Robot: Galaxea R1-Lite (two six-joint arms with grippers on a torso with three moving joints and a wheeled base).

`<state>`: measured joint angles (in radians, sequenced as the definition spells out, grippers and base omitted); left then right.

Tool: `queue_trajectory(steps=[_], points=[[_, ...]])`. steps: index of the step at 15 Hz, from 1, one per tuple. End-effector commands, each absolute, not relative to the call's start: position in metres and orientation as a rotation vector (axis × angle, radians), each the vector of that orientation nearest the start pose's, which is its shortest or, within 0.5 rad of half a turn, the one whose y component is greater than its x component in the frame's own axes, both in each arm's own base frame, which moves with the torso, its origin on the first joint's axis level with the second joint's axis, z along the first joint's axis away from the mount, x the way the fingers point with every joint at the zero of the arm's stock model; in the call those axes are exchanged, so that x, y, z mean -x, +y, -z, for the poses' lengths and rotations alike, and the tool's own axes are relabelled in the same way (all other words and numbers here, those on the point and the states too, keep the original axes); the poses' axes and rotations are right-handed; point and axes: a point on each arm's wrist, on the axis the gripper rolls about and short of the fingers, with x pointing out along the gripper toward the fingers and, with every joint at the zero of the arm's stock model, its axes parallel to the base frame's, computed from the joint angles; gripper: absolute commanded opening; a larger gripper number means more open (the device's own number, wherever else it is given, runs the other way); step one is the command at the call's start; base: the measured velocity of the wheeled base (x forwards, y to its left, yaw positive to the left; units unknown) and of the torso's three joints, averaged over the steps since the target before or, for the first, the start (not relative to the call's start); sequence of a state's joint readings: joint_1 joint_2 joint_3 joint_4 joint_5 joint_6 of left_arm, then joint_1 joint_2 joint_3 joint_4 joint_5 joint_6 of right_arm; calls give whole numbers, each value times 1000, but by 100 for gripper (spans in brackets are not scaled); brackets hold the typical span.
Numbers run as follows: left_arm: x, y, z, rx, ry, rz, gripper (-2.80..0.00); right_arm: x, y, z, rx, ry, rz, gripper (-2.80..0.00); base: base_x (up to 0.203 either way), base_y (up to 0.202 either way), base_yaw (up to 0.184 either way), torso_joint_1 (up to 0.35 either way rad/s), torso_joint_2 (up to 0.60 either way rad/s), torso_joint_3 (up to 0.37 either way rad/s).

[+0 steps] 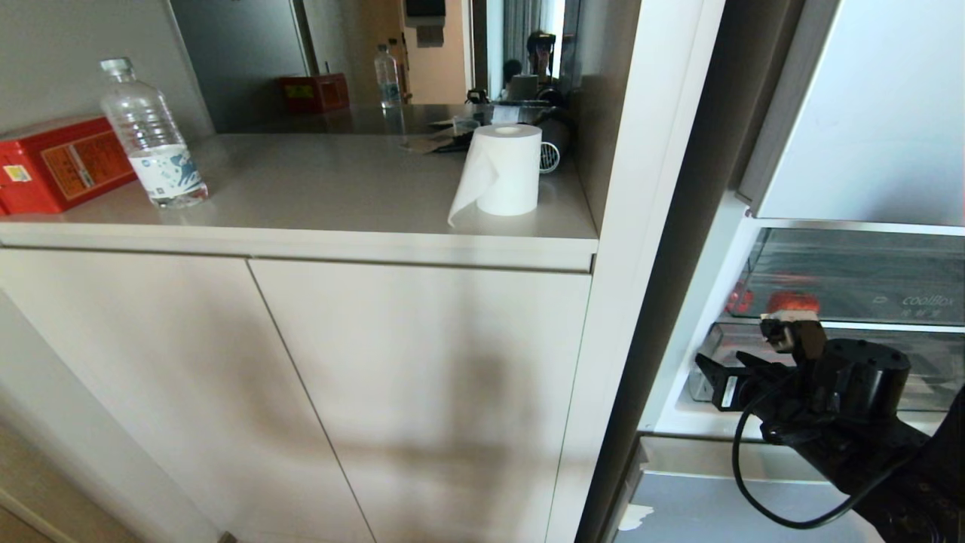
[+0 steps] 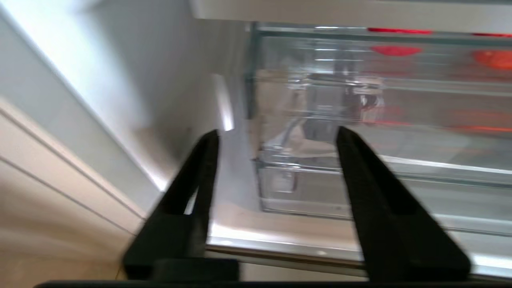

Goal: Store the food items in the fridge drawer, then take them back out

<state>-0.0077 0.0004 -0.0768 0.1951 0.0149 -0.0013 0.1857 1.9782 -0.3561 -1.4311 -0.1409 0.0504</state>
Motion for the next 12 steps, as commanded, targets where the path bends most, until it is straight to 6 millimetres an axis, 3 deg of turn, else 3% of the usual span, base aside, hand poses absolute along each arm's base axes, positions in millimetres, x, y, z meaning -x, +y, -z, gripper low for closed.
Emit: queue_trajectory(steps=[1, 7, 12], points=[[30, 1, -76, 0, 120, -8, -280, -282, 56, -79, -21, 177, -58, -280, 0, 0, 0, 0, 0, 0], [30, 1, -76, 0, 120, -7, -280, -284, 63, -80, -30, 166, -80, -280, 0, 0, 0, 0, 0, 0], [30, 1, -76, 0, 120, -8, -280, -249, 58, -90, -24, 183, -92, -280, 0, 0, 0, 0, 0, 0]])
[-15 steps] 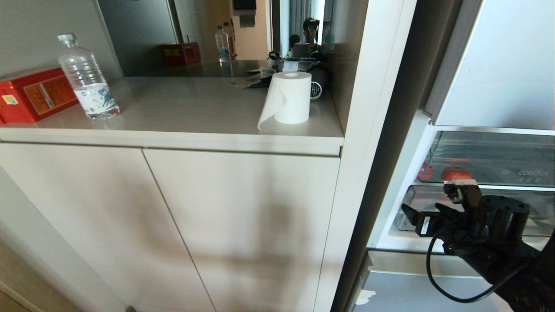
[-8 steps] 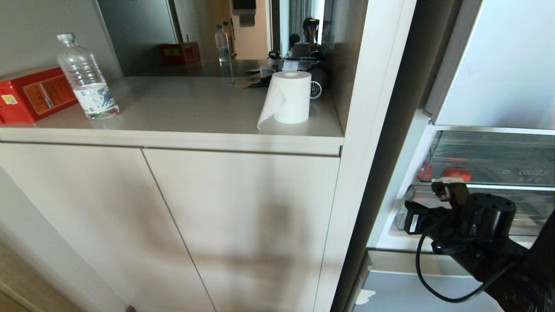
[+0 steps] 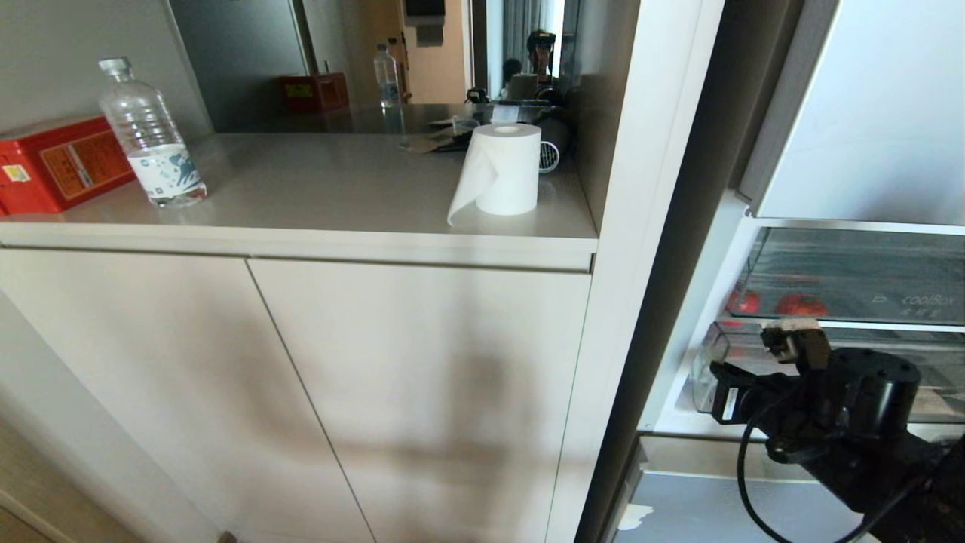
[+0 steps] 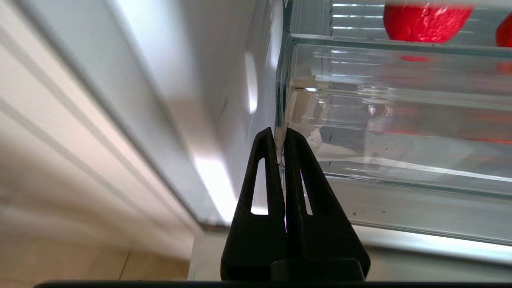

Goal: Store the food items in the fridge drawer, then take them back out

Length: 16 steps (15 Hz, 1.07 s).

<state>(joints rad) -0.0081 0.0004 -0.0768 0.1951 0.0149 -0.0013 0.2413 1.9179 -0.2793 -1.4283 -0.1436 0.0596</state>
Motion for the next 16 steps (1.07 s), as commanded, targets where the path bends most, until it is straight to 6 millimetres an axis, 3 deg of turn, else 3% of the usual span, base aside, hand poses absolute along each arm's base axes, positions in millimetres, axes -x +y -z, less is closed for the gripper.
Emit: queue_trajectory(steps=[1, 7, 8, 12, 16], points=[[30, 1, -76, 0, 120, -8, -280, -241, 56, -89, -20, 198, -93, -280, 0, 0, 0, 0, 0, 0], [30, 1, -76, 0, 120, -6, -280, -191, 48, -83, -7, 280, -115, -280, 0, 0, 0, 0, 0, 0], [30, 1, -76, 0, 120, -7, -280, -186, 48, -84, -7, 283, -124, 0, 0, 0, 0, 0, 0, 0], [30, 1, -76, 0, 120, -8, -280, -172, 45, -101, -24, 228, -130, 0, 0, 0, 0, 0, 0, 0], [30, 1, -76, 0, 120, -8, -280, -146, 39, -132, -31, 150, -139, 0, 0, 0, 0, 0, 0, 0]])
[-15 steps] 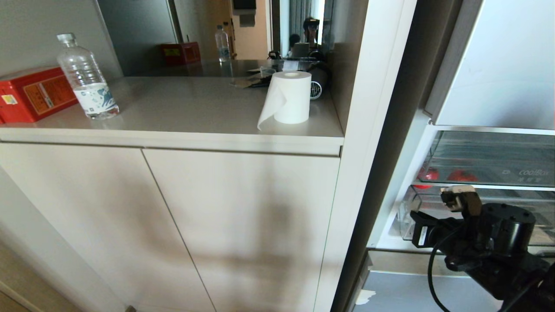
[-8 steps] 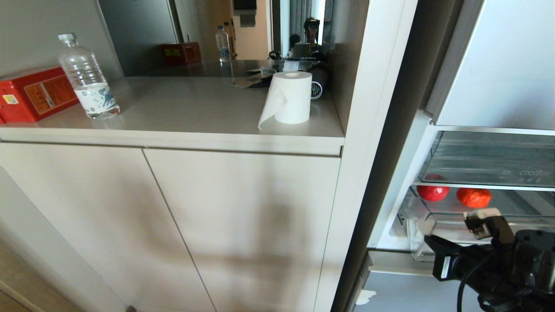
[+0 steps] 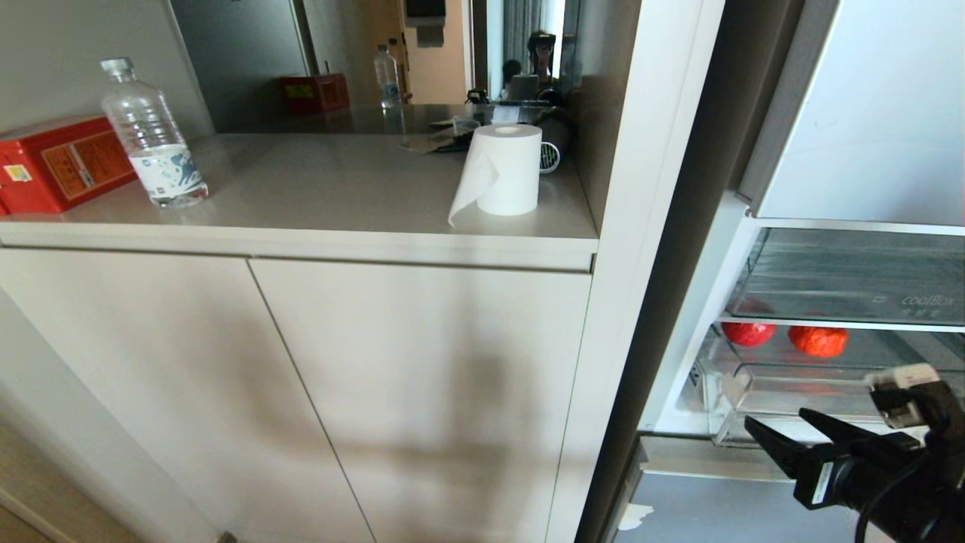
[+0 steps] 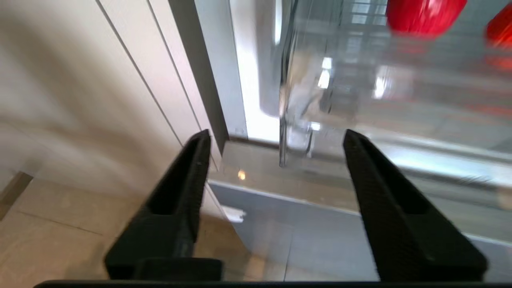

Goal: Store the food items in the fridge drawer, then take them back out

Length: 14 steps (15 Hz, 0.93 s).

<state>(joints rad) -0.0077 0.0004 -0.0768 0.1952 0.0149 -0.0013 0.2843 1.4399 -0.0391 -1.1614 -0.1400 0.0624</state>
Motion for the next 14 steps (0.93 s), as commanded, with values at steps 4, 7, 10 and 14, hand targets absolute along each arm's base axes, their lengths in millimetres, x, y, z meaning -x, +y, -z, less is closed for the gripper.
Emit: queue_trajectory(steps=[4, 7, 10, 14], points=[[30, 1, -76, 0, 120, -8, -280, -138, 26, -191, -7, 289, -63, 0, 0, 0, 0, 0, 0, 0], [30, 1, -76, 0, 120, -8, -280, -157, 11, -208, 31, 414, 38, 0, 0, 0, 0, 0, 0, 0], [30, 1, -76, 0, 120, -8, -280, -203, -4, -191, 33, 515, 122, 0, 0, 0, 0, 0, 0, 0], [30, 1, -76, 0, 120, -8, -280, -244, -23, -171, 14, 511, 178, 0, 0, 0, 0, 0, 0, 0]])
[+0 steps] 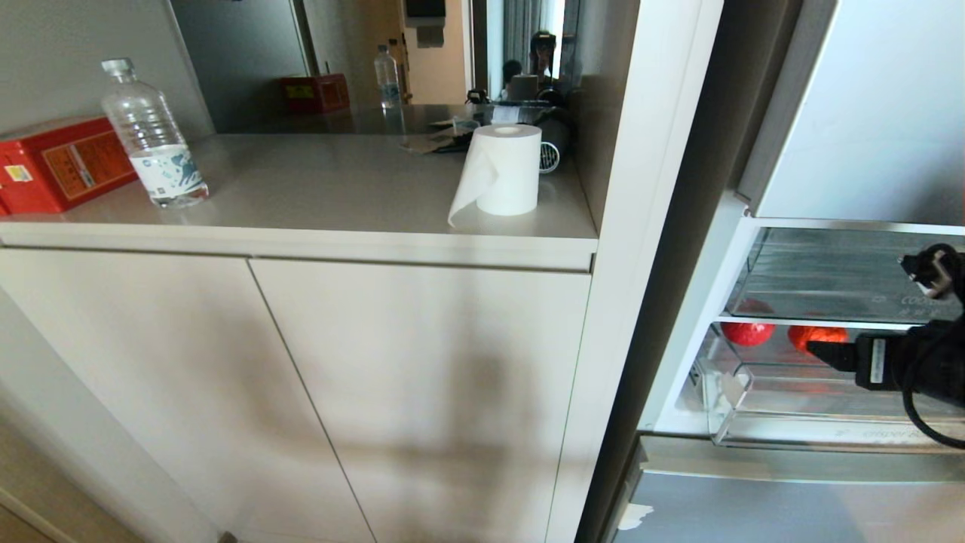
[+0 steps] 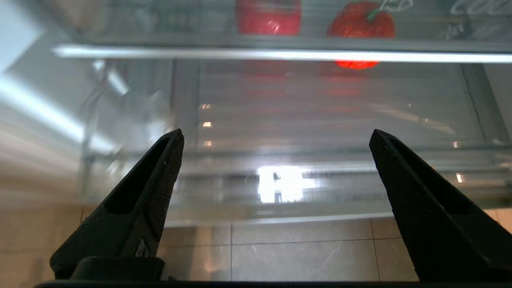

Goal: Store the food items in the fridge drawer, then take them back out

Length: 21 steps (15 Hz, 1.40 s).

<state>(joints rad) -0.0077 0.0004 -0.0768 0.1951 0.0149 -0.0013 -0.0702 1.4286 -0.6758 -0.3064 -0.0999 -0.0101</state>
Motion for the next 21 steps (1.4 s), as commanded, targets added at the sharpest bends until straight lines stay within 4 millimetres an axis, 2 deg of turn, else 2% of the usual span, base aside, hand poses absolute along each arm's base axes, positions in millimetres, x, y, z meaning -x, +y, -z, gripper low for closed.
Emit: queue_trajectory(steps=[1, 7, 9, 11, 14, 18, 21], points=[[30, 1, -76, 0, 120, -8, -280, -249, -24, -169, 12, 514, 177, 0, 0, 0, 0, 0, 0, 0], [30, 1, -76, 0, 120, -6, -280, -288, -29, -162, 20, 551, 172, 0, 0, 0, 0, 0, 0, 0], [30, 1, -76, 0, 120, -8, -280, -285, -28, -161, 20, 656, 162, 0, 0, 0, 0, 0, 0, 0], [30, 1, -76, 0, 120, -8, -280, -275, -29, -169, 3, 734, 132, 0, 0, 0, 0, 0, 0, 0], [30, 1, -76, 0, 120, -8, -280, -261, -38, -176, -9, 762, 158, 0, 0, 0, 0, 0, 0, 0], [30, 1, -76, 0, 120, -8, -280, -220, -50, -189, -28, 831, 212, 0, 0, 0, 0, 0, 0, 0], [30, 1, -76, 0, 120, -8, -280, -205, -53, -182, 3, 863, 209, 0, 0, 0, 0, 0, 0, 0]])
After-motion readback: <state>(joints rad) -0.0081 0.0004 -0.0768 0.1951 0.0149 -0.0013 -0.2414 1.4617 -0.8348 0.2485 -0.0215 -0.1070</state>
